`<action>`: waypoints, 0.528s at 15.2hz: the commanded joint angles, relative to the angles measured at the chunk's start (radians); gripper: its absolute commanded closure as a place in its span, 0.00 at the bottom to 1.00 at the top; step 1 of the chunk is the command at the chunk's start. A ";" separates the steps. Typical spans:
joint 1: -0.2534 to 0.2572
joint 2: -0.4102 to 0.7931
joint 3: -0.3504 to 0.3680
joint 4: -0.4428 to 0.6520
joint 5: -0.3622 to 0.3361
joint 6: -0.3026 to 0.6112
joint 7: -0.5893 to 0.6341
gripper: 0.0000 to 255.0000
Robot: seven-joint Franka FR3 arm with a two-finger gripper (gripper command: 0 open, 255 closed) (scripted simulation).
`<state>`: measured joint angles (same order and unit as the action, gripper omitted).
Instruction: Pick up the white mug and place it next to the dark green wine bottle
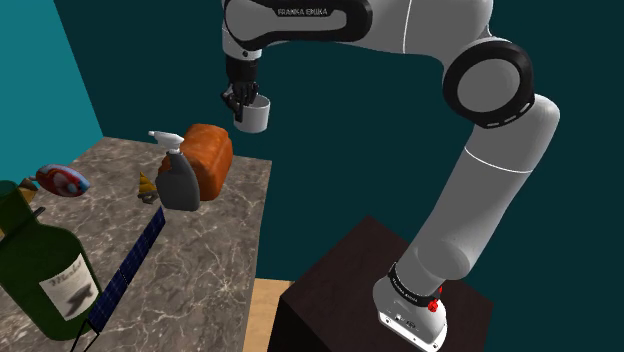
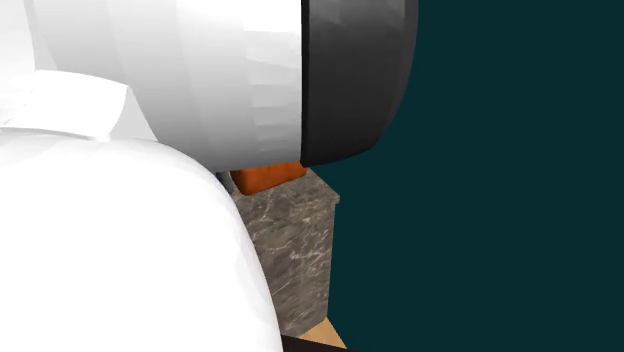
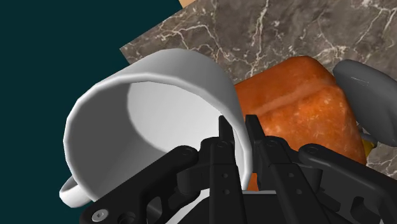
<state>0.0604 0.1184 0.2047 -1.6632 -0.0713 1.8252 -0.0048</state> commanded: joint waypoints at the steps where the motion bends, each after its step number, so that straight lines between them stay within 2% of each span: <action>1: 0.001 0.001 0.000 0.028 0.000 -0.027 -0.001 1.00; 8: 0.003 0.011 0.002 0.135 -0.001 -0.124 -0.004 1.00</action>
<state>0.0637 0.1274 0.2067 -1.5453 -0.0719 1.7159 -0.0076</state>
